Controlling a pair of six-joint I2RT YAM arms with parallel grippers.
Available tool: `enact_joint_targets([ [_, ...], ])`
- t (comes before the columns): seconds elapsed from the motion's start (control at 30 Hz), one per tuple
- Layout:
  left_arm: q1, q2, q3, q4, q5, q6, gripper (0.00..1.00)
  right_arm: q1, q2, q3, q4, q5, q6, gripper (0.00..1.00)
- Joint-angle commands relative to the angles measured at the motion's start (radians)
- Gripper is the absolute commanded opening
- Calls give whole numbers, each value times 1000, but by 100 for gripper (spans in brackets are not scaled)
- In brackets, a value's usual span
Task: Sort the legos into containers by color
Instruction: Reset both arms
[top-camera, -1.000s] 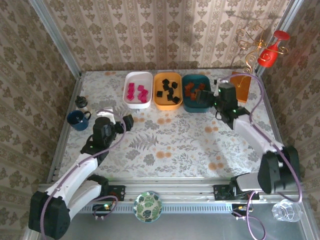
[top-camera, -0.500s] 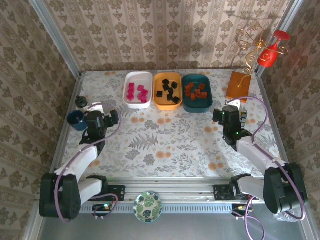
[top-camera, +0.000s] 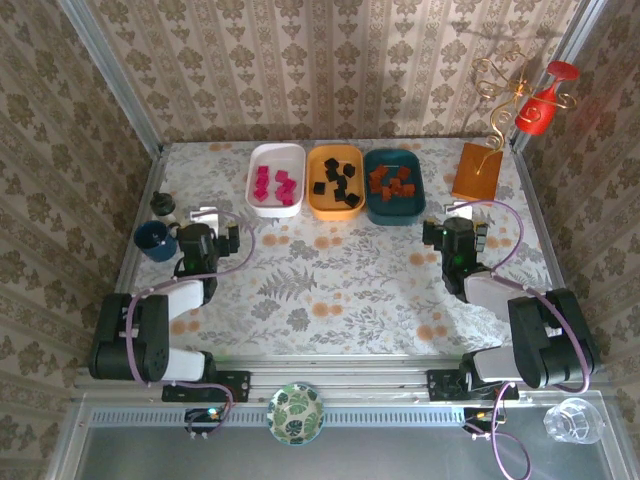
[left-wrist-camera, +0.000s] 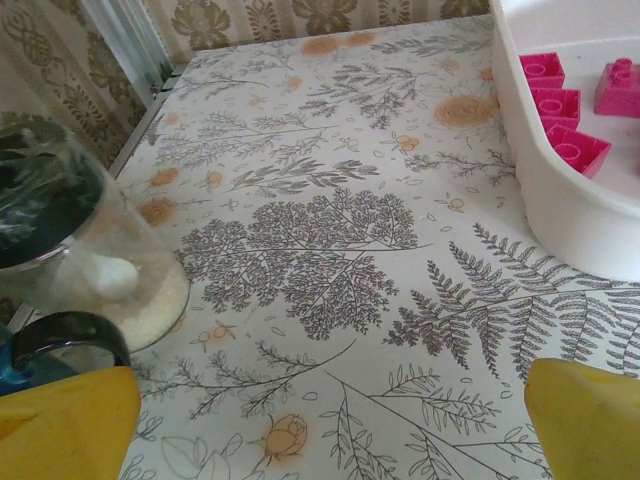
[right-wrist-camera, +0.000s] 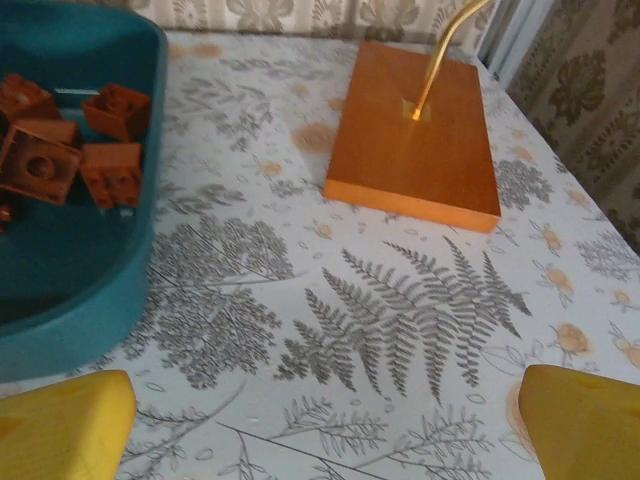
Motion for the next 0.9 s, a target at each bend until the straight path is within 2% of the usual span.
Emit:
enact_joint_targets([
  [0.0, 11, 49, -4, 128, 23, 67, 100, -10, 2, -37, 151, -75, -12, 100],
  [0.17, 37, 120, -65, 309, 27, 38, 100, -16, 58, -60, 250, -92, -29, 100],
  [0.23, 55, 194, -108, 475, 47, 42, 100, -26, 104, -71, 314, -104, -26, 100],
  [0.3, 55, 160, -107, 403, 55, 21, 100, -45, 118, -68, 318, -134, -12, 100],
  [0.33, 53, 177, -97, 418, 64, 41, 100, -59, 118, -67, 308, -151, 2, 100],
  [0.4, 44, 168, -68, 344, 53, 41, 100, -70, 178, -82, 395, -172, 5, 100],
  [0.57, 28, 178, -70, 373, -6, 51, 100, -81, 169, -59, 334, -187, 13, 100],
  [0.87, 27, 178, -69, 371, -4, 52, 100, -84, 172, -58, 334, -192, 14, 100],
])
